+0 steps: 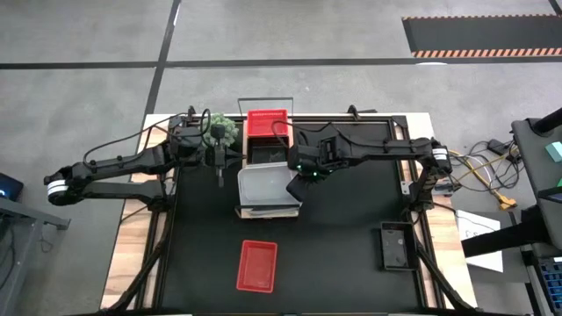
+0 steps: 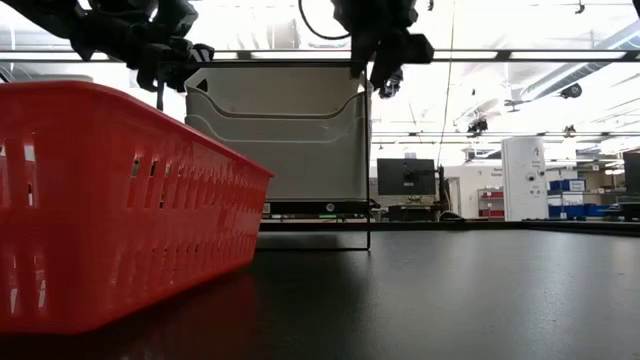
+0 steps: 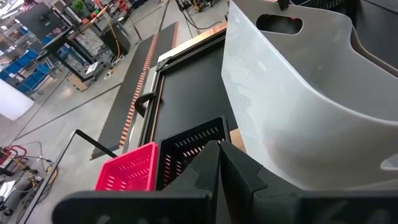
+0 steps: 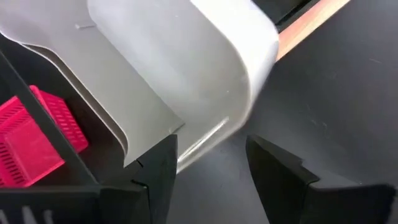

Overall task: Stack baskets on shelf by color
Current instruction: Stack the gray bin on top of the gray bin on the shelf

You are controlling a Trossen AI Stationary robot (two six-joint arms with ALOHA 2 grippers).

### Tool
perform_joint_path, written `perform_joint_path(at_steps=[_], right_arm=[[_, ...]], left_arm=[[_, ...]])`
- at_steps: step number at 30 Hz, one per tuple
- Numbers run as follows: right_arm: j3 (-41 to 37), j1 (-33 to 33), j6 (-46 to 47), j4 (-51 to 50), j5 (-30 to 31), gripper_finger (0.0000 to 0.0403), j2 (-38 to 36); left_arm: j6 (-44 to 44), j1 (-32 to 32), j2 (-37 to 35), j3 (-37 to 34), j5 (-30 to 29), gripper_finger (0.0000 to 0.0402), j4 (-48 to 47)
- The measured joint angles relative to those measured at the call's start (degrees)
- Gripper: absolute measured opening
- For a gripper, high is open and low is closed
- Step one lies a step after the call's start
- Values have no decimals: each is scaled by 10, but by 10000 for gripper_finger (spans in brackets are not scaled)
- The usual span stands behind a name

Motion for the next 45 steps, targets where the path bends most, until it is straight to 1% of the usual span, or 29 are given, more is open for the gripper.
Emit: perform_joint_path(at_steps=[4, 10, 14, 22, 29, 36, 40, 45], right_arm=[[-26, 0, 0, 40, 0, 182, 0], [-35, 0, 3, 59, 0, 173, 0], [-35, 0, 8, 64, 0, 147, 0], [-35, 0, 28, 67, 0, 77, 0], [-34, -1, 40, 66, -3, 40, 0], [-8, -12, 79, 62, -41, 20, 0], [13, -26, 107, 44, -65, 18, 0], [17, -51, 142, 29, -120, 18, 0]], left_arm=[[0, 0, 0, 0, 0, 0, 0], [0, 0, 0, 0, 0, 0, 0], [0, 0, 0, 0, 0, 0, 0], [0, 0, 0, 0, 0, 0, 0], [0, 0, 0, 0, 0, 0, 0], [0, 0, 0, 0, 1, 0, 0], [0, 0, 0, 0, 1, 0, 0], [1, 0, 0, 0, 1, 0, 3]])
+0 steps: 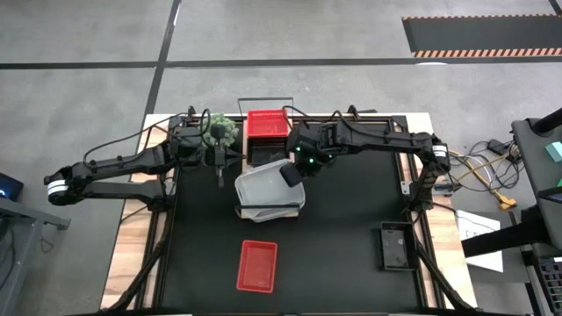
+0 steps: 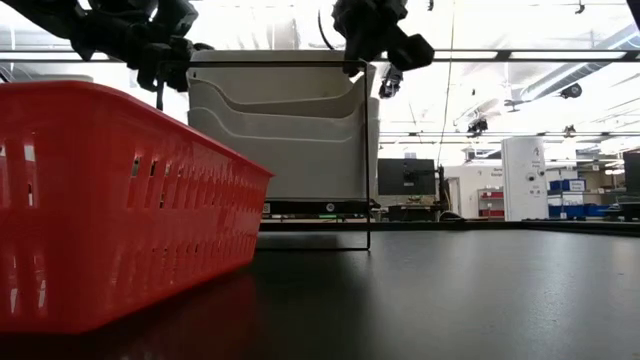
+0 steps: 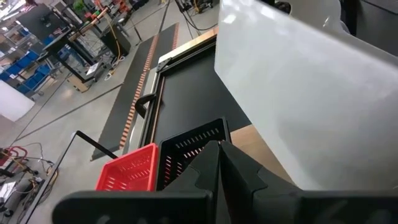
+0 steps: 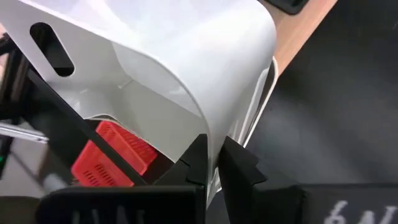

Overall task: Stack baskets on shelf by color
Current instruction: Stack the gray bin on top of the gray bin on the shelf

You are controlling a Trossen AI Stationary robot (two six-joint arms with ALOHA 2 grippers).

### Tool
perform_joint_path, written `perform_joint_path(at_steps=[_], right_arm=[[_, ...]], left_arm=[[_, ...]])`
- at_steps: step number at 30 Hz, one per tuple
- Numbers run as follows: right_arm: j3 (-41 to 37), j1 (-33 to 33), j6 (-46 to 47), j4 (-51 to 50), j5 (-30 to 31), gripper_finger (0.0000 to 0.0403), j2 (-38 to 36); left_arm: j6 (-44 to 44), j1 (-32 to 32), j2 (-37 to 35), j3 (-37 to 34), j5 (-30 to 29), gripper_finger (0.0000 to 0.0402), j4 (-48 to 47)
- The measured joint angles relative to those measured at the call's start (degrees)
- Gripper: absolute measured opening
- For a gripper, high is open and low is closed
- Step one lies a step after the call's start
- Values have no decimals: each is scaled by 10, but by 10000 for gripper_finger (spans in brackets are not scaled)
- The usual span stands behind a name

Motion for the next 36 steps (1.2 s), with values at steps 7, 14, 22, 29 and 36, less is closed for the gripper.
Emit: perform_joint_path(at_steps=[7, 14, 22, 29, 36], right_arm=[[-7, -35, 27, -3, -73, 18, 3], [-8, -63, 51, -4, -158, 18, 3], [-9, -64, 54, -7, -199, 18, 17], [-9, -63, 35, -9, -201, 18, 37], [-9, -63, 15, -10, -202, 41, 45]], left_arm=[[0, 0, 0, 0, 0, 0, 4], [0, 0, -1, 0, 0, 0, 4], [1, 0, -1, 0, 0, 0, 4], [1, 0, -1, 0, 0, 0, 4], [1, 0, -1, 0, 0, 0, 4]])
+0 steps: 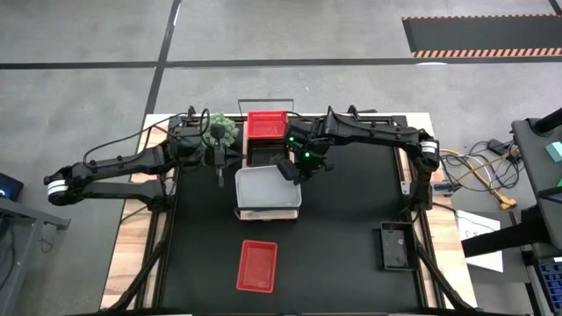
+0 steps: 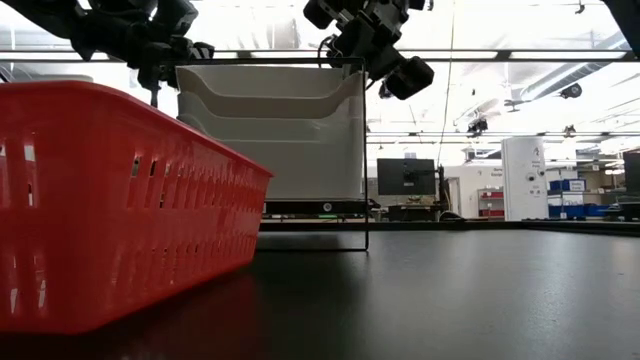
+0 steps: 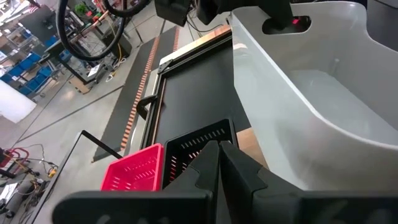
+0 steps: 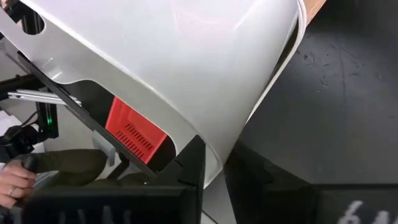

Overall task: Stack baskets on shelf by color
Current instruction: Stack the gray bin on top of the gray bin on the shelf

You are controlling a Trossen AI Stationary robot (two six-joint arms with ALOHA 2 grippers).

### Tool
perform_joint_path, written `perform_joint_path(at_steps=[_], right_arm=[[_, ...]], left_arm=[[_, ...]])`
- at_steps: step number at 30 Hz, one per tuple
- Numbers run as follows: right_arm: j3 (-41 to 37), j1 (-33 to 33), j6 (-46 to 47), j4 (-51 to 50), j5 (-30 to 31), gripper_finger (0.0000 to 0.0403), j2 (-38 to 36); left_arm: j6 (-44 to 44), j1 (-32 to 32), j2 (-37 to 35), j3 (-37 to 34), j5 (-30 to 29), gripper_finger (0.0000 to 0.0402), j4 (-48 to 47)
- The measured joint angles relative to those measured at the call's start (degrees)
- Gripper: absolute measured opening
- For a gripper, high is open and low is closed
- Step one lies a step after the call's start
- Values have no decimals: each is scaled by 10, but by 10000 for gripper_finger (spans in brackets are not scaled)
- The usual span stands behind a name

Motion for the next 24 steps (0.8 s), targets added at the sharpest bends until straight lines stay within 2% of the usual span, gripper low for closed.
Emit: perform_joint_path(at_steps=[8, 14, 19, 24], right_arm=[[1, 0, 6, -5, -13, 91, -11], [24, -1, -10, -48, -5, 102, -22], [64, -6, -47, -123, 23, 102, -28], [119, -8, -147, -185, 110, 101, -28]], left_arm=[[0, 0, 0, 0, 0, 0, 0], [0, 0, 0, 0, 0, 0, 0], [0, 0, -2, 0, 0, 0, 0], [0, 0, -3, 0, 0, 0, 0]])
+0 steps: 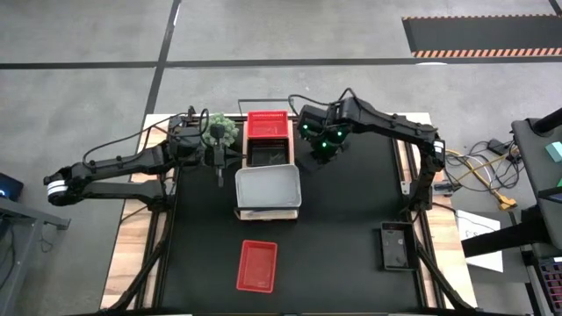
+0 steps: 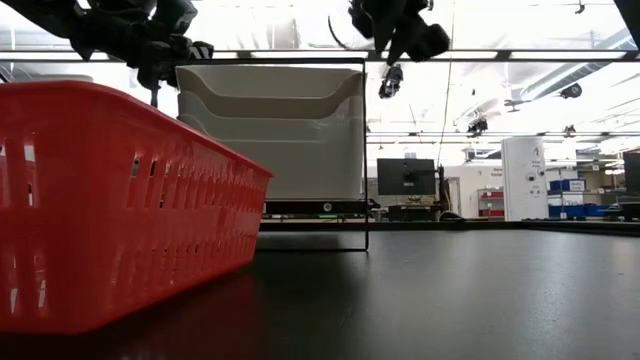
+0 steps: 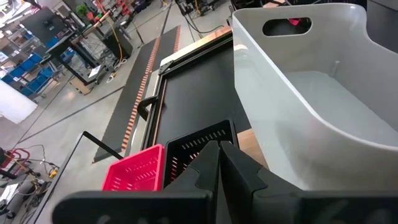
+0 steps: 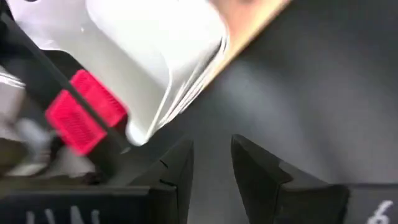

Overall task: Stack baskets on shelf by color
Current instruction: Stack the gray bin on top of the gray bin on the shelf

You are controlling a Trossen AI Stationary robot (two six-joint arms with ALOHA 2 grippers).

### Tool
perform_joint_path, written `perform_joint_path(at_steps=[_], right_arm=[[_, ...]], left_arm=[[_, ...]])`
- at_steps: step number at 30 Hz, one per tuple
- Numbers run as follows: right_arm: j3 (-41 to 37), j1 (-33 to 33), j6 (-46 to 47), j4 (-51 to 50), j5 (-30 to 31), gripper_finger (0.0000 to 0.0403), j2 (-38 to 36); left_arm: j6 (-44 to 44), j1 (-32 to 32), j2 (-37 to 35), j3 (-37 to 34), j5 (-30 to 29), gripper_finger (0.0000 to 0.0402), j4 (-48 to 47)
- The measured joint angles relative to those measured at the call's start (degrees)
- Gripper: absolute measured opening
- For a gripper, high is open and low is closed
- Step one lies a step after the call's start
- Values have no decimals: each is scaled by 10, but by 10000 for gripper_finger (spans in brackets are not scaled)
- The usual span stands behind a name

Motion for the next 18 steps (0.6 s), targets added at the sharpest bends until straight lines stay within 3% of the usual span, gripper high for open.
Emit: perform_joint_path(at_steps=[7, 15, 18], right_arm=[[61, 11, -253, 57, 117, 109, -1], [35, 15, -462, 180, 91, 168, 3], [9, 18, -500, 229, 86, 186, 4]], left_arm=[[0, 0, -2, 0, 0, 0, 0], [-1, 0, -13, 0, -1, 0, 0], [-1, 0, -16, 0, -5, 0, 0]])
